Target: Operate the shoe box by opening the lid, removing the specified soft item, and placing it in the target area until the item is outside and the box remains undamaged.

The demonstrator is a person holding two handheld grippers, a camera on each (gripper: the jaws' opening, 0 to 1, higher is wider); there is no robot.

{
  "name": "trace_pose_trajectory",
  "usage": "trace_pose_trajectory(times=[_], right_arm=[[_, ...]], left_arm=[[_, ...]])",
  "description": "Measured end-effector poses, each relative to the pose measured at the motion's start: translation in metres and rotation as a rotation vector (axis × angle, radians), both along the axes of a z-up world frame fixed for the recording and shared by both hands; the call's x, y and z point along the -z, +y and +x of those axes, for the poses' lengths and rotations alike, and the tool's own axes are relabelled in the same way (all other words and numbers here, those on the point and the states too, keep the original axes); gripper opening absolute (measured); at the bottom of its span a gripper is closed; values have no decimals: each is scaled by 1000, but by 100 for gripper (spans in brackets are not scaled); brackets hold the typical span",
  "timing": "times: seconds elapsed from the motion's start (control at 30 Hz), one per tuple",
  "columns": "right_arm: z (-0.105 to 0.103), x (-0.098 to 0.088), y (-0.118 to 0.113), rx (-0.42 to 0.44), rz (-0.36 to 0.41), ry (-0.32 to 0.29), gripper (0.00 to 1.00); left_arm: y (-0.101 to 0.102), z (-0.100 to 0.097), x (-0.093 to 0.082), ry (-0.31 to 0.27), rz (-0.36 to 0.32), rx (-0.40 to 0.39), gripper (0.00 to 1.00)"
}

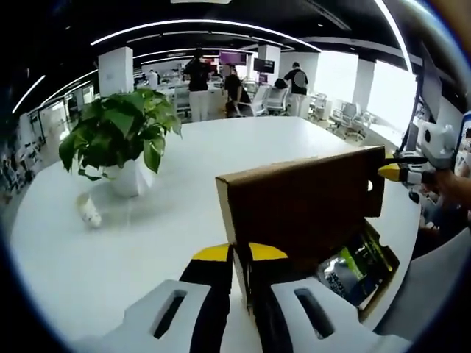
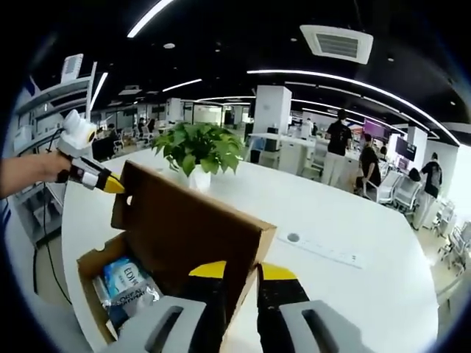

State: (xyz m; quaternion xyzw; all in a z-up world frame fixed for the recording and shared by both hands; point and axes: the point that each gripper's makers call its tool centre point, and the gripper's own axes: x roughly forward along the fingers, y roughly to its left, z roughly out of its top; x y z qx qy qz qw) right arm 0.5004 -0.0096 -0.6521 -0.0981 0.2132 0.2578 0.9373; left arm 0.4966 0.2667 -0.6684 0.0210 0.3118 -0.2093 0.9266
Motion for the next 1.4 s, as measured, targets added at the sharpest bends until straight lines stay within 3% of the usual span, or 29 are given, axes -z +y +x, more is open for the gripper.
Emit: trace_pose_trajectory(times=[0.43, 0.73, 1.4], right_arm=[[37, 24, -6, -1, -28, 47, 2], [64, 54, -8, 11, -10, 122, 0], [81, 114, -10, 49, 13, 294, 0]], left_arm=[[0, 30, 19, 33, -9, -17, 2], [0, 49, 43, 84, 6, -39, 2], [-4, 61, 84, 173, 29, -74, 2]])
